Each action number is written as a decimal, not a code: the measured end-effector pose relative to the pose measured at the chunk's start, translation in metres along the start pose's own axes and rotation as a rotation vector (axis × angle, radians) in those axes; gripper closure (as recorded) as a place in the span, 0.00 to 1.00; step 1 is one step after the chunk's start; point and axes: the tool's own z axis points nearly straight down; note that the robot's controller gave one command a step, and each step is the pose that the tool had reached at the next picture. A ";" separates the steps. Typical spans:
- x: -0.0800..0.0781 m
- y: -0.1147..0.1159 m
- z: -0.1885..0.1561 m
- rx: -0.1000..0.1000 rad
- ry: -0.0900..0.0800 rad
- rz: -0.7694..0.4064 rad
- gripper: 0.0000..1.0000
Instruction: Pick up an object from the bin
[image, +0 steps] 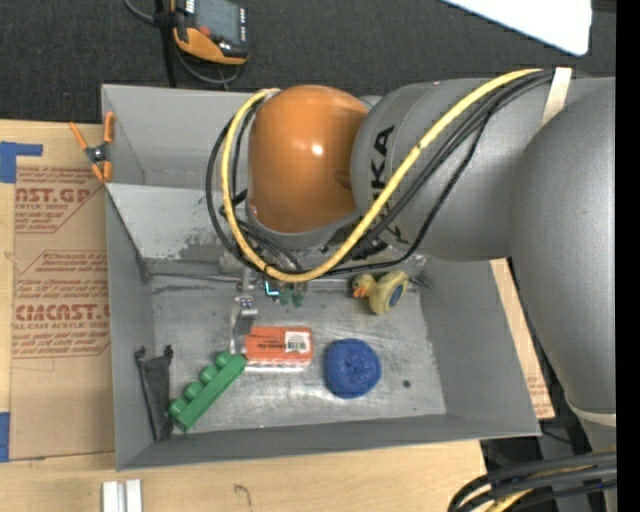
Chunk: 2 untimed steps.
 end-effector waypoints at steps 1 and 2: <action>-0.002 -0.001 -0.005 -0.001 -0.008 0.001 0.00; 0.013 0.008 0.041 -0.001 -0.016 -0.236 0.00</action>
Offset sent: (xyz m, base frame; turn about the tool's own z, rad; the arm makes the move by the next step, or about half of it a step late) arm -0.0476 0.0243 -0.1364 -0.6779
